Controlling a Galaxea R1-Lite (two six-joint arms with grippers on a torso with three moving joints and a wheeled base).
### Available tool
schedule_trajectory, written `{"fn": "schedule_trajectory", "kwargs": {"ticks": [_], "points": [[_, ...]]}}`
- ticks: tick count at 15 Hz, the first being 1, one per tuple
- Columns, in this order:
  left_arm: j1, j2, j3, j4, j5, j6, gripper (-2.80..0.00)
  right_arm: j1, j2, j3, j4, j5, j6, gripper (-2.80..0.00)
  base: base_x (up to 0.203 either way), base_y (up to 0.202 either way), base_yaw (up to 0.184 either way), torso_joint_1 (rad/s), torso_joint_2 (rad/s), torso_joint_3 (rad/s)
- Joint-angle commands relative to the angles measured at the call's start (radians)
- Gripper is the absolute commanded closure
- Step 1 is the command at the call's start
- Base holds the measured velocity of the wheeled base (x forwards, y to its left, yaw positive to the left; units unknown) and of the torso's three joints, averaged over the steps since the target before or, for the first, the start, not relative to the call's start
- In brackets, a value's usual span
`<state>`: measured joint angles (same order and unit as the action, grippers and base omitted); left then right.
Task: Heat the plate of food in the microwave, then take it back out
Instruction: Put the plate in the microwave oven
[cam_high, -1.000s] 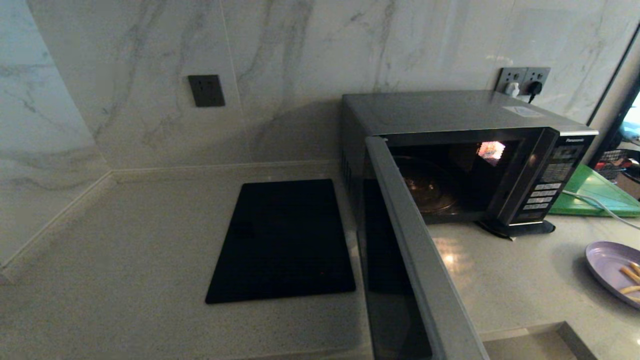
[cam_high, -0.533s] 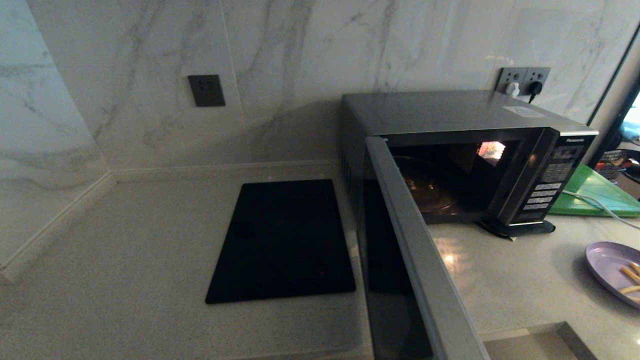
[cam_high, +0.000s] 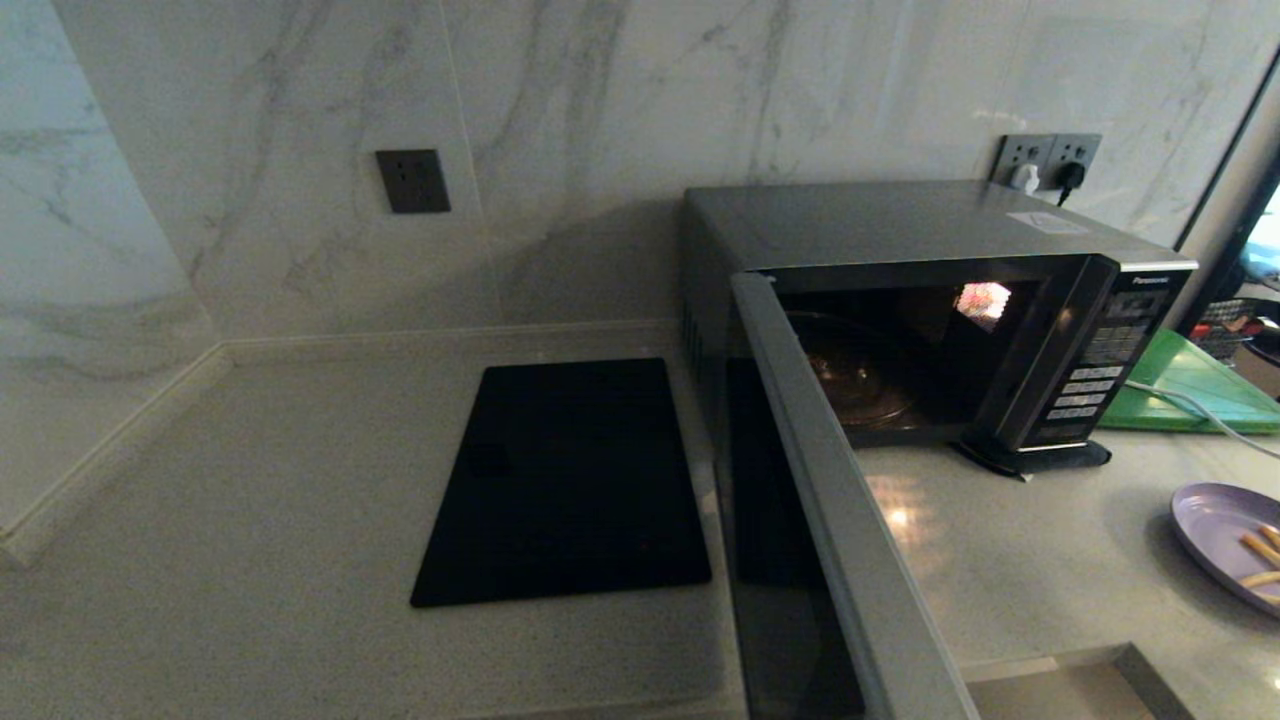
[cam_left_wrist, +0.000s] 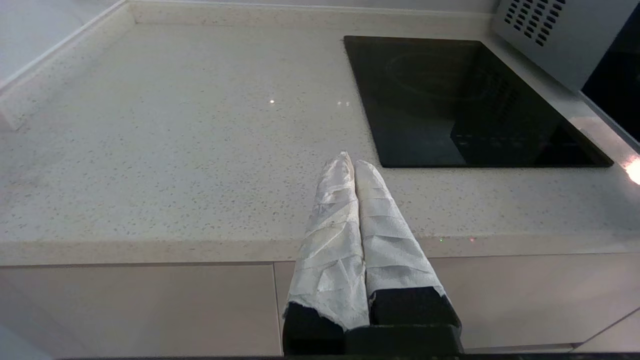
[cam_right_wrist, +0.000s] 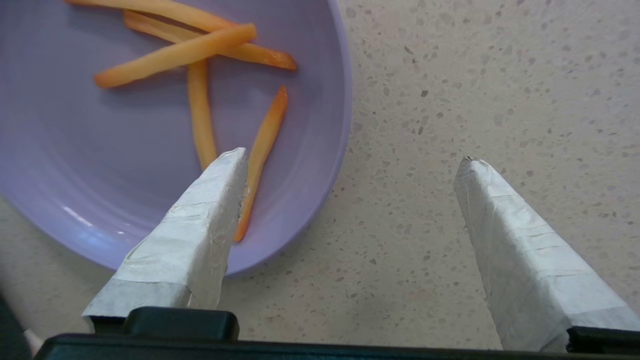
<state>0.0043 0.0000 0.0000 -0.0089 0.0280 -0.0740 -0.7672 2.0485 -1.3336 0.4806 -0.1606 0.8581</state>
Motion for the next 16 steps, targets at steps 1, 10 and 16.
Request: {"fn": "schedule_trajectory", "kwargs": {"ticks": [1, 10, 16], "points": [[0.0, 0.002, 0.0, 0.0, 0.001, -0.001, 0.0, 0.0, 0.019, -0.004, 0.004, 0.0, 0.006, -2.8, 0.0, 0.0, 0.0, 0.0, 0.0, 0.0], [0.0, 0.002, 0.0, 0.0, 0.001, -0.001, 0.0, 0.002, 0.101, -0.032, 0.004, 0.004, 0.029, -2.8, 0.0, 0.0, 0.0, 0.0, 0.0, 0.0], [0.0, 0.002, 0.0, 0.0, 0.001, -0.001, 0.0, 0.002, 0.134, -0.058, 0.003, 0.006, 0.028, -2.8, 0.0, 0.0, 0.0, 0.0, 0.0, 0.0]]}}
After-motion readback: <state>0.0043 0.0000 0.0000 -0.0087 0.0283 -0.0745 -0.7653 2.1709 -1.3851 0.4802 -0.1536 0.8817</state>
